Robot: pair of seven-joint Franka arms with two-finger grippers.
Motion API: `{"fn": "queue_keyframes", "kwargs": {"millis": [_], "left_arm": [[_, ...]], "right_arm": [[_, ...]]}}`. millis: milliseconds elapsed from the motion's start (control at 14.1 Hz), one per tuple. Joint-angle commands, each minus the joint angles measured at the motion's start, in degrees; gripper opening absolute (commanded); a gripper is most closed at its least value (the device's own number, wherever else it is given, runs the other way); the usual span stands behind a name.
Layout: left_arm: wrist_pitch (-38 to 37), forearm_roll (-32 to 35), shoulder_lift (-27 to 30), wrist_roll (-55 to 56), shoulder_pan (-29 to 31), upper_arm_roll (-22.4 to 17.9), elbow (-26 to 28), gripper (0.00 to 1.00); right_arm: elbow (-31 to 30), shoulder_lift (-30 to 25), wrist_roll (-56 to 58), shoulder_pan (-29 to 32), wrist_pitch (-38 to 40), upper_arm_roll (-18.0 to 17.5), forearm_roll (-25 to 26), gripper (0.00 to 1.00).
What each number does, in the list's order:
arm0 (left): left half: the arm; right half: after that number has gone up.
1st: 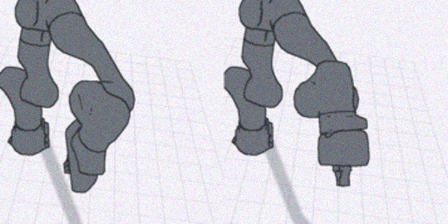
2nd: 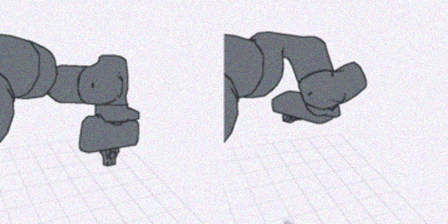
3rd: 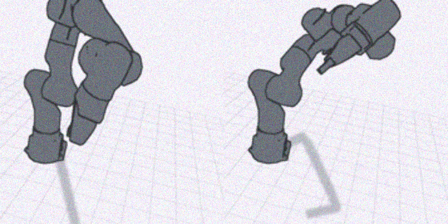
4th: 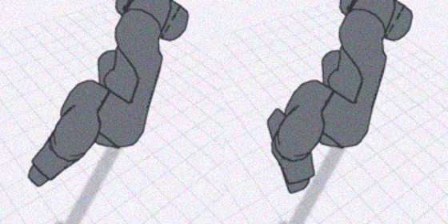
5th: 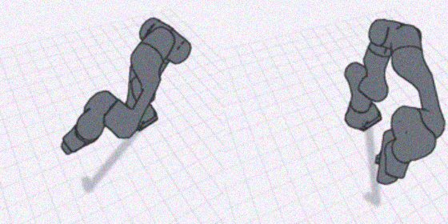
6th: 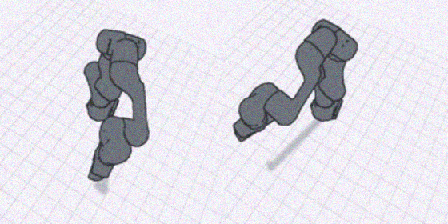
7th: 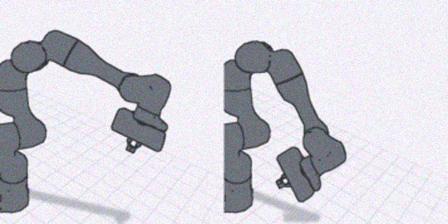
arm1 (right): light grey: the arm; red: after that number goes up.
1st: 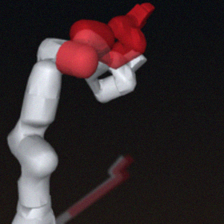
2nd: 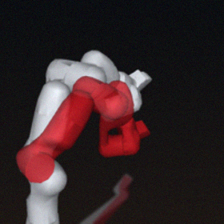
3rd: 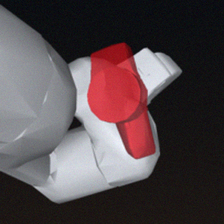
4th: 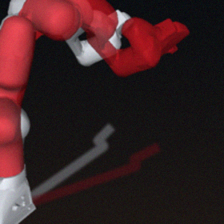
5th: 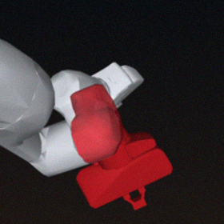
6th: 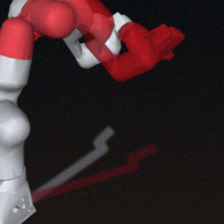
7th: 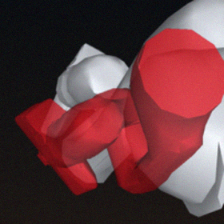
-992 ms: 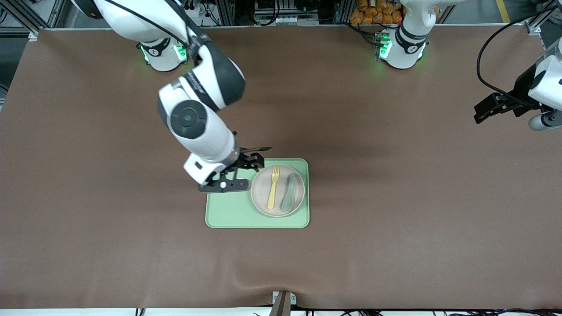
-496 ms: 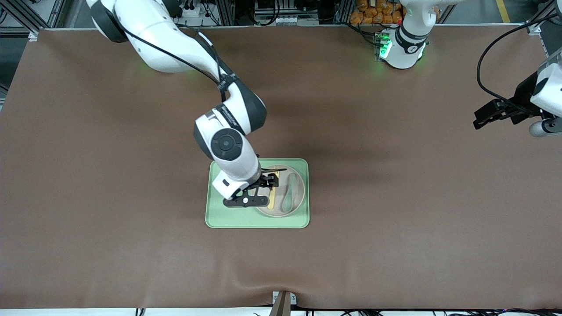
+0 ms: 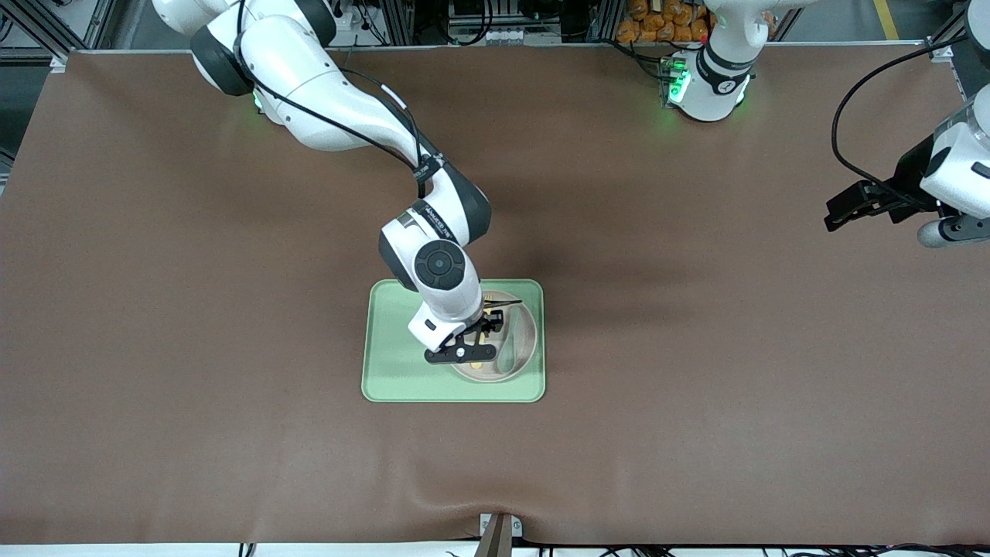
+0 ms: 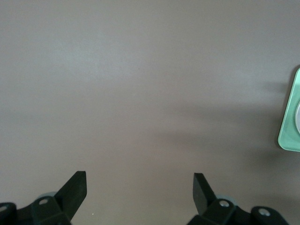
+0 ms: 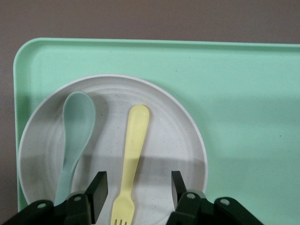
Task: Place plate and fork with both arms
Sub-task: 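Lower the right gripper over the yellow fork on the plate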
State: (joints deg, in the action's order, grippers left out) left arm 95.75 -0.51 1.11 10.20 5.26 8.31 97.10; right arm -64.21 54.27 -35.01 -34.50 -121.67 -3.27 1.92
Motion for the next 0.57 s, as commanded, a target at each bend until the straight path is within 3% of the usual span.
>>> {"fn": "queue_keyframes", "kwargs": {"millis": [0,496], "left_arm": [[0.84,-0.90,0.83,-0.53,0.10,0.31,1.24,1.00],[0.67,-0.90,1.44,-0.44,0.45,0.66,2.39,1.00]], "right_arm": [[2.16,2.15,-2.77,-1.53,0.39,0.46,2.38,0.60],[1.90,3.65,-6.12,-1.62,-1.98,0.29,3.97,0.57]]}}
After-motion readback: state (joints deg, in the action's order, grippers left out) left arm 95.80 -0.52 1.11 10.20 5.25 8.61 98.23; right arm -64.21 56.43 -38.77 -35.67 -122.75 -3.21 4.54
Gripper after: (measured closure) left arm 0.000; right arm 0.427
